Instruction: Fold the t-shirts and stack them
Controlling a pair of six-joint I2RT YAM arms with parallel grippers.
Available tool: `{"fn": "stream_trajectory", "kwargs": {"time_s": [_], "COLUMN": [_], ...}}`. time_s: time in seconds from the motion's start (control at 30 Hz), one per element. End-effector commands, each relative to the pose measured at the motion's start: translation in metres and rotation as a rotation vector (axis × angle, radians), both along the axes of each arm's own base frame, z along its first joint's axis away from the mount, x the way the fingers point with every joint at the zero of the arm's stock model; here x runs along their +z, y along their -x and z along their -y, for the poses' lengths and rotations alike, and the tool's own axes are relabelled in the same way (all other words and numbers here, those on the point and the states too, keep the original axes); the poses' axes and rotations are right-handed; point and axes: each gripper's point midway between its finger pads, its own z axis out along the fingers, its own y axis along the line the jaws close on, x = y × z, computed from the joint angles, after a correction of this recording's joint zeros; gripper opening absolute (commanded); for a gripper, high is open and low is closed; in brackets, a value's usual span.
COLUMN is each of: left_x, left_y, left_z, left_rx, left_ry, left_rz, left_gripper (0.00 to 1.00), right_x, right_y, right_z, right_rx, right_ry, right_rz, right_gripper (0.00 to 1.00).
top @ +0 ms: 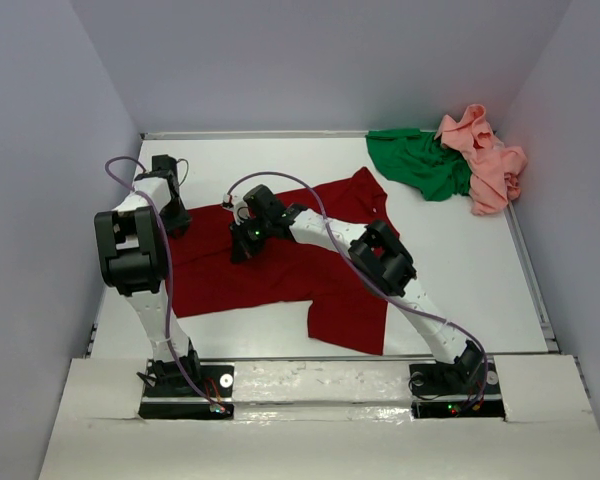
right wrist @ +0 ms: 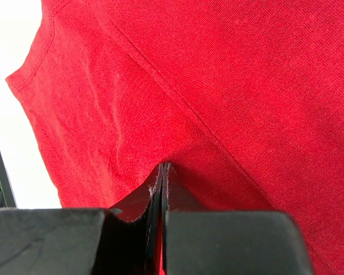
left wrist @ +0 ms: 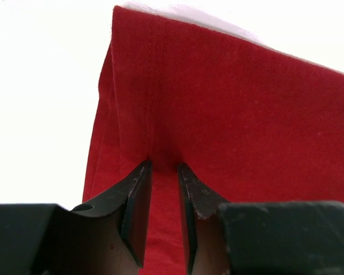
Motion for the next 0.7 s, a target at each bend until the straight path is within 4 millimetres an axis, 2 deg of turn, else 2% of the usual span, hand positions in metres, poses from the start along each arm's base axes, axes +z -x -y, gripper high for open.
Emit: {"fn": "stream_trajectory", "kwargs": {"time_s": [0.0, 0.13, 0.17, 0.27, 0.4, 0.67], "left_x": [0.000, -0.013, -0.015, -0.014, -0.006, 0.024], "left_y": [-0.003, -0.001, 0.000, -0.001, -0.005, -0.028], "left_z": [-0.002, 0.003, 0.004, 0.005, 0.003, -0.003], "left_rx": [-0.003, -0.008, -0.004, 0.001, 0.005, -0.002], "left_ry": [-0.008, 0.018, 0.021, 0.026, 0.022, -0.002], "left_rz": [0.000, -0.025, -0.027, -0.014, -0.001, 0.038], "left_gripper": [0.35, 0.25, 0.16, 0.00, 0.00, 0.00], "right_x": [-0.021, -0.020, -0.020, -0.021, -0.022, -0.026], "right_y": [0.015, 0.016, 0.015, 0.016, 0.017, 0.019], "right_z": [0.015, 0.015, 0.015, 0.017, 0.017, 0.018], "right_rx": [0.005, 0.007, 0.006, 0.006, 0.006, 0.009], "right_ry": [0.088, 0.086, 0.087, 0.091, 0.092, 0.096], "right_rz": [-0.030, -0.028, -0.028, -0.028, -0.029, -0.042], "right_gripper": [0.00, 0.00, 0.00, 0.00, 0.00, 0.00]}}
